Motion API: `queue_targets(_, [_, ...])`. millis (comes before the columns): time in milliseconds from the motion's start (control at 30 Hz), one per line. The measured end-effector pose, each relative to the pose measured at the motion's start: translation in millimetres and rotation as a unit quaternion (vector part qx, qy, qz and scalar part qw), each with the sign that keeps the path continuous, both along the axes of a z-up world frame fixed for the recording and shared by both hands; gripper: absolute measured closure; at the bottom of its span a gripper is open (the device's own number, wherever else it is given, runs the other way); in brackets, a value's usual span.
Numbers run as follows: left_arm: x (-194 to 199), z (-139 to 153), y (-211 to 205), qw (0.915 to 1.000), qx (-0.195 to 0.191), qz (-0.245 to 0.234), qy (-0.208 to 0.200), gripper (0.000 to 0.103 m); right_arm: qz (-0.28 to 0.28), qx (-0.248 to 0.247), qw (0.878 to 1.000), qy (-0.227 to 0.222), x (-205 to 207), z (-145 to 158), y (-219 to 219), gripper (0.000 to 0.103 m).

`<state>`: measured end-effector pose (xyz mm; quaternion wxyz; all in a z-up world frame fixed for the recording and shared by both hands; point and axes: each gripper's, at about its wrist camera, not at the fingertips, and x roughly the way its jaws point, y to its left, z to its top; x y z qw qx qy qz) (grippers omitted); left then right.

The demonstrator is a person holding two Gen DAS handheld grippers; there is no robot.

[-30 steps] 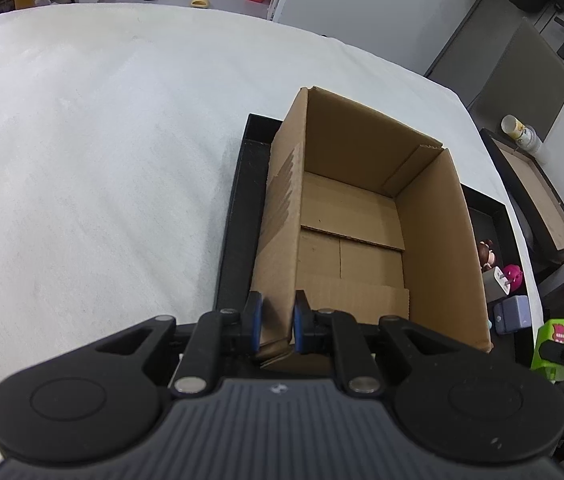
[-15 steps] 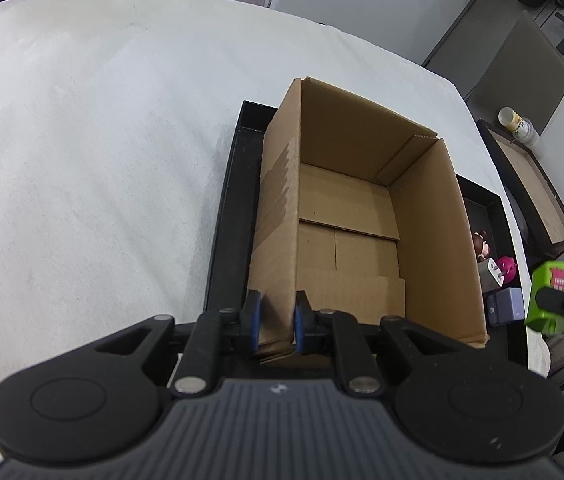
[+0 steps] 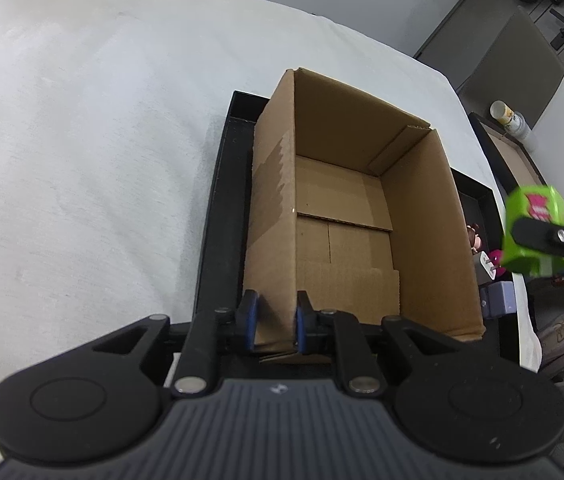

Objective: Organize rigid objects
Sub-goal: 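Lift the green cup with the right tool and carry it over the box, then open the right tool to drop the green cup into the box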

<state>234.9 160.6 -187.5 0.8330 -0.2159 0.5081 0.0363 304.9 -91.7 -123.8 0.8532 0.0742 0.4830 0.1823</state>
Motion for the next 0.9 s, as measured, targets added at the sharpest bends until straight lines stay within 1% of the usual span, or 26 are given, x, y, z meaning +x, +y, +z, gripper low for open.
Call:
queue_targets(200, [1,-1,4,0.9999,-0.010,-0.007,0.001,0.086,0.026,0.002,1.000,0.000,6,-3,31,0.052])
queue_targets(300, [2,-2,3,0.9998,-0.009,-0.015,0.000,0.086,0.037,-0.001,0.999,0.000,10,-8,44,0.052])
queue_targets(433, [4,-2,3,0.9997,-0.007,-0.022,0.002,0.085,0.050,-0.010,0.999,0.006,14,-18,60,0.052])
queue_targets(533, [6,-3,2,0.9997,-0.007,-0.024,0.003,0.085,0.064,-0.024,0.998,0.001,13,-23,73,0.052])
queue_targets(600, [6,-4,4,0.9996,-0.015,-0.022,0.005,0.085,0.072,-0.031,0.997,0.001,12,-26,79,0.052])
queue_targets(767, [9,-7,16,0.9987,-0.049,-0.005,0.016,0.085,0.096,-0.051,0.994,0.000,13,-31,94,0.052])
queue_targets(833, [9,-8,18,0.9983,-0.056,-0.001,0.018,0.085,0.106,-0.058,0.993,-0.007,13,-29,99,0.052])
queue_targets(900, [10,-9,18,0.9983,-0.055,-0.002,0.018,0.085,0.114,-0.062,0.992,-0.015,14,-27,104,0.052])
